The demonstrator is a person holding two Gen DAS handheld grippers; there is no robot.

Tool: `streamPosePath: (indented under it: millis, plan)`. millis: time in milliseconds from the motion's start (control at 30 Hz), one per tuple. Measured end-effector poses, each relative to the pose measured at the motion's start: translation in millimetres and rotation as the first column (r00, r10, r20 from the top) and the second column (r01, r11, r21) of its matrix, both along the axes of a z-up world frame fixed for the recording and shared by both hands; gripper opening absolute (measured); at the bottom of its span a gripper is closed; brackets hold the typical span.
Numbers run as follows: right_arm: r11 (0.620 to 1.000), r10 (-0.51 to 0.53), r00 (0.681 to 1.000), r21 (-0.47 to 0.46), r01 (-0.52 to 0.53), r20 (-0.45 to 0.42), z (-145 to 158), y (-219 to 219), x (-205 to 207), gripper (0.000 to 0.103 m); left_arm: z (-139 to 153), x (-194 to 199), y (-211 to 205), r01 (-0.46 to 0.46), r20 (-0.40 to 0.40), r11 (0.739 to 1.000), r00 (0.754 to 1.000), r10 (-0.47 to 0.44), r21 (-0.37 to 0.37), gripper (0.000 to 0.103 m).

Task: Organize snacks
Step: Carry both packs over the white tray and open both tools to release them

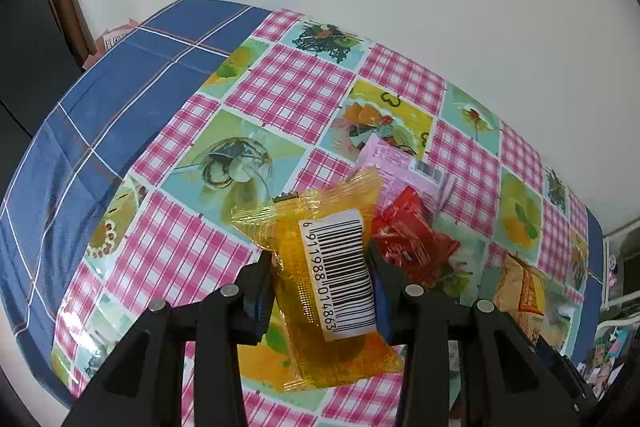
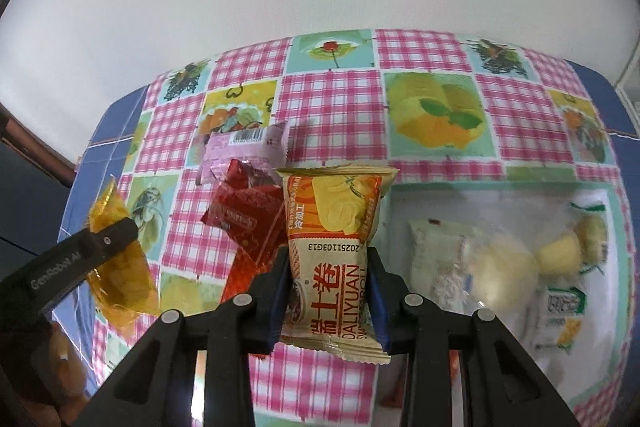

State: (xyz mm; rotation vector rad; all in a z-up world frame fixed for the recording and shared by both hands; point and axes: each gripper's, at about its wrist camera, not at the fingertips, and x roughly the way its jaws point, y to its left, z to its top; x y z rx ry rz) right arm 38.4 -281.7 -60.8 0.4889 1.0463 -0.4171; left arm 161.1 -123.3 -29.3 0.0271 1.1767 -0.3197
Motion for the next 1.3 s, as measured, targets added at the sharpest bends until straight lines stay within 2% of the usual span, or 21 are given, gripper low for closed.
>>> streamPosePath:
  millis: [233, 367, 633, 833, 1100, 1300]
  plan:
    - [1.0, -0.027, 1.0, 0.002, 0.027, -0.002, 9.4, 3.7, -29.1, 0.037, 14.7, -24.2, 9.7, 0.008, 0.017, 1.0, 1.0, -0.008, -0.021, 0.042]
    - [0.999, -0.046, 0.999, 0.003, 0.046, -0.015, 8.0, -2.3, -45.9, 0.037, 15.2, -43.3, 4.5, 0.048, 0.014, 0.999, 0.999, -0.048, -0.022, 0.042]
    - [0.987, -0.159, 0.986, -0.026, 0.158, -0.058, 6.5, -51.3, -81.7, 0.037, 2.4, -75.6, -34.5, 0.167, -0.049, 0.985, 0.984, -0.169, -0.035, 0.042]
    - [0.964, -0.266, 0.956, -0.021, 0.265, -0.121, -8.2, -98.7, -112.3, 0.037, -8.1, -112.2, -78.5, 0.297, -0.108, 0.952, 0.947, -0.304, -0.073, 0.042]
    - [0.935, -0.355, 0.928, -0.042, 0.352, -0.117, -5.9, -133.3, -146.2, 0.037, -16.3, -157.1, -124.6, 0.44, -0.133, 0.895, 0.885, -0.445, -0.067, 0.042]
    - [0.934, -0.357, 0.926, -0.025, 0.357, -0.126, -12.9, -138.6, -150.0, 0.037, -27.1, -165.0, -134.8, 0.464, -0.153, 0.885, 0.873, -0.464, -0.039, 0.042]
